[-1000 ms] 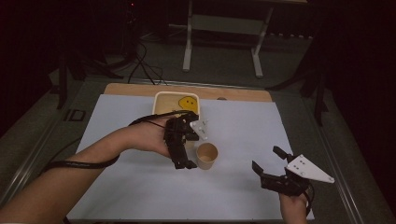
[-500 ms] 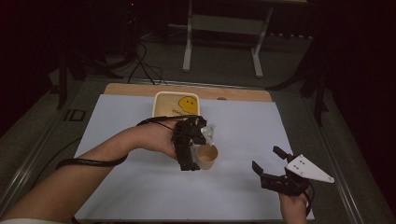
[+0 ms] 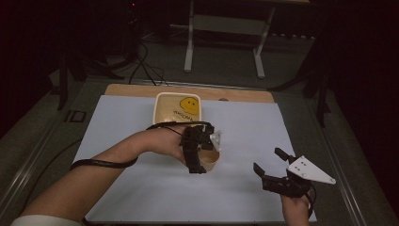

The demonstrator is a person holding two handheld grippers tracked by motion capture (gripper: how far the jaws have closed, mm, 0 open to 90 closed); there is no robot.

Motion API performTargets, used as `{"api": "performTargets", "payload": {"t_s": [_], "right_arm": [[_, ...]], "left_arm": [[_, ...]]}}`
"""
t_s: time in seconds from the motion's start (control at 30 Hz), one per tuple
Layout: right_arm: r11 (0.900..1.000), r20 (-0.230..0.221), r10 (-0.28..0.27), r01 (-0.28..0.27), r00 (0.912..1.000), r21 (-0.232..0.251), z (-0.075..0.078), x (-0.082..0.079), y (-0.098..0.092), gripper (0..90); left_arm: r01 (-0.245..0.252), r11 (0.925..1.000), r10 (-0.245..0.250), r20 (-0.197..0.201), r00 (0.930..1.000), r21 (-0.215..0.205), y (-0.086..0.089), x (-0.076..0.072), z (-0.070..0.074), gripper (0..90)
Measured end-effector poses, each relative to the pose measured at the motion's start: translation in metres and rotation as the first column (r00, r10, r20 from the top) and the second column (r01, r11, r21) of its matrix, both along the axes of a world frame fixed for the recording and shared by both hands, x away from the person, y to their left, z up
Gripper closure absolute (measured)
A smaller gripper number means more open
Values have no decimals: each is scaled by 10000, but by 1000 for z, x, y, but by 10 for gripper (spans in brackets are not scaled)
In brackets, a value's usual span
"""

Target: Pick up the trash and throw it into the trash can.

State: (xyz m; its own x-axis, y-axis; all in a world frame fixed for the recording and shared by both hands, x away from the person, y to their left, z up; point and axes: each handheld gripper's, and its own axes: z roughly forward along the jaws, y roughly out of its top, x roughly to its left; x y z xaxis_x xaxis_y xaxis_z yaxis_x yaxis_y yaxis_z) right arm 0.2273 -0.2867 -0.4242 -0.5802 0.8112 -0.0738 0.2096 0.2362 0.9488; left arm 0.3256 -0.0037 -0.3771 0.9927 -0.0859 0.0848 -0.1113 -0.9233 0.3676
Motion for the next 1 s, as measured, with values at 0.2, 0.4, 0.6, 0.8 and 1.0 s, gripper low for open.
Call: {"api": "performTargets", "payload": {"t_s": [0.2, 0.4, 0.6, 0.8, 1.0], "right_arm": [[10000, -64, 23, -23, 10000, -36, -1, 0, 0, 114], [10000, -65, 59, -59, 10000, -70, -2, 1, 1, 114], [9999, -95, 73, -74, 9999, -126, -2, 1, 1, 114], [9998, -132, 102, -104, 9999, -163, -3, 1, 2, 114], [9998, -146, 115, -117, 9998, -179, -3, 2, 2, 114]], "left_arm": [[-151, 9998, 150, 149, 9998, 114, -6, 4, -14, 236], [-225, 9994, 222, 148, 9996, 257, -10, 6, -28, 370], [-232, 9990, 225, 183, 9996, 370, -13, 9, -42, 472], [-118, 9981, 106, 211, 9997, 601, -18, 10, -52, 581], [80, 9970, -85, 65, 9999, 767, -21, 13, -61, 685]]}}
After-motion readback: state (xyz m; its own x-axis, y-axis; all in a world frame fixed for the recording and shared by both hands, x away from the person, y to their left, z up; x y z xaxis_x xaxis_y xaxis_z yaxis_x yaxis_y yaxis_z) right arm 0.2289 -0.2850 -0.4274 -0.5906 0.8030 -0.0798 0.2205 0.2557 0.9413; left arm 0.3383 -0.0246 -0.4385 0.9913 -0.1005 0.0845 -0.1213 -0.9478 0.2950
